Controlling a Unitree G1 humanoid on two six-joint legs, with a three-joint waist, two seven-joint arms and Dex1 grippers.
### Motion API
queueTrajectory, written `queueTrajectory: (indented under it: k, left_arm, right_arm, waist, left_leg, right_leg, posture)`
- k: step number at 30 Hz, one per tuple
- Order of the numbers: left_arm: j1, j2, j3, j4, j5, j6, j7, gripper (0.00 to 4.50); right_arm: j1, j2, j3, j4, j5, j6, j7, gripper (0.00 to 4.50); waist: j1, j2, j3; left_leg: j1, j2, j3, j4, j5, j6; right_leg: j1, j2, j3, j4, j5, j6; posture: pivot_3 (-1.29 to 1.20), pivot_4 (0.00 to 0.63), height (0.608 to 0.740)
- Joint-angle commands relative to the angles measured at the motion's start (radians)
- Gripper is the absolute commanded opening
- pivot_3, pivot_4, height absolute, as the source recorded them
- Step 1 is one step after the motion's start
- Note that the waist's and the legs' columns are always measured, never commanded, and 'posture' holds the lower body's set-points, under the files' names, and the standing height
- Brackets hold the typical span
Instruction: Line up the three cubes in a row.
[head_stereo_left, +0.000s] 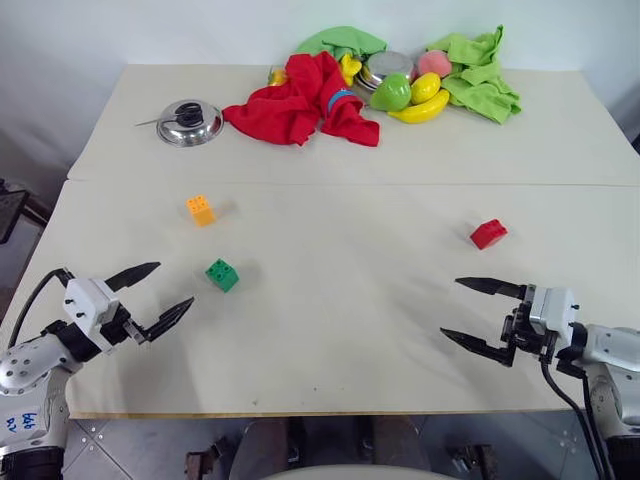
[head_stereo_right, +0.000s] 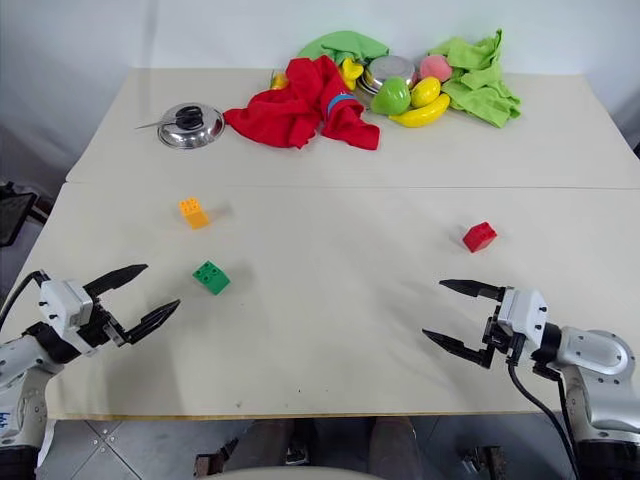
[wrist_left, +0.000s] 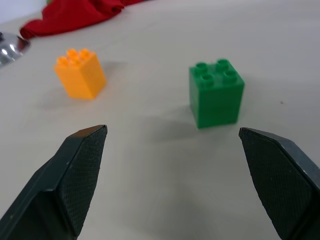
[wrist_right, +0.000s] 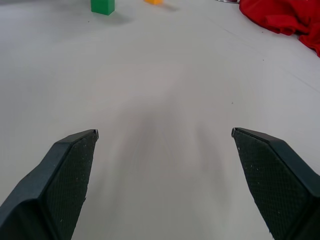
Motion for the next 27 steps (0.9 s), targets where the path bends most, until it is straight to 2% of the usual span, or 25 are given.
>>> queueTrajectory:
  k: [1, 5, 9, 14, 17, 21, 27]
  left_arm:
    - [-0.003, 0.006, 0.013, -0.006, 0.002, 0.002, 0.023, 4.5]
    - [0.015, 0.015, 0.031, -0.036, -0.059, 0.151, 0.047, 4.5]
    - [0.04, -0.003, 0.104, -0.072, -0.155, 0.216, 0.053, 4.5]
    - [0.098, 0.009, 0.194, -0.01, -0.179, 0.21, 0.02, 4.5]
    - [0.131, 0.012, 0.229, -0.001, -0.187, 0.2, -0.006, 4.5]
    - [0.145, -0.003, 0.181, -0.165, -0.251, 0.27, -0.029, 4.5]
    - [0.112, -0.009, 0.023, -0.371, -0.247, 0.333, -0.039, 4.5]
  right_arm:
    - [-0.013, 0.022, -0.014, -0.014, 0.034, 0.015, -0.031, 4.48]
    - [-0.046, 0.05, -0.009, -0.077, 0.086, 0.087, -0.078, 4.48]
    - [-0.071, 0.082, 0.036, -0.195, 0.132, 0.156, -0.112, 4.48]
    - [-0.108, 0.107, 0.076, -0.289, 0.172, 0.233, -0.149, 4.48]
    - [-0.112, 0.111, 0.054, -0.28, 0.156, 0.227, -0.179, 4.48]
    - [-0.097, 0.094, -0.023, -0.204, 0.124, 0.177, -0.202, 4.48]
    - [-0.044, 0.071, -0.213, -0.057, 0.084, 0.114, -0.295, 4.48]
  waist:
    - [-0.001, 0.0, 0.0]
    - [-0.002, 0.0, 0.0]
    - [-0.006, 0.0, 0.0]
    - [-0.003, 0.0, 0.0]
    - [-0.003, 0.0, 0.0]
    - [0.013, -0.002, 0.0]
    - [0.018, -0.002, -0.001]
  left_leg:
    - [0.0, 0.0, 0.0, 0.0, 0.0, 0.0]
    - [0.0, 0.0, 0.0, 0.0, 0.0, 0.0]
    - [0.0, 0.001, 0.0, 0.0, 0.0, 0.0]
    - [0.0, 0.0, 0.0, 0.0, 0.0, 0.0]
    - [0.0, 0.0, 0.0, 0.0, 0.0, 0.0]
    - [-0.001, -0.001, -0.002, 0.0, 0.0, 0.0]
    - [-0.001, -0.002, -0.001, 0.001, -0.001, 0.0]
  right_leg:
    - [0.0, 0.0, 0.0, 0.0, 0.0, 0.0]
    - [0.0, 0.0, 0.0, 0.001, 0.0, 0.0]
    - [0.0, 0.001, 0.0, 0.001, 0.0, 0.0]
    - [0.0, 0.0, 0.001, 0.001, 0.0, 0.0]
    - [-0.001, 0.0, 0.0, 0.0, 0.0, 0.0]
    - [0.0, -0.001, 0.0, 0.0, 0.0, 0.0]
    - [0.0, -0.001, 0.0, 0.0, 0.0, 0.0]
  posture:
    - [0.0, 0.15, 0.74]
    - [0.0, 0.15, 0.74]
    - [0.0, 0.15, 0.74]
    - [0.0, 0.15, 0.74]
    - [0.0, 0.15, 0.74]
    - [0.0, 0.15, 0.74]
    - [0.0, 0.15, 0.74]
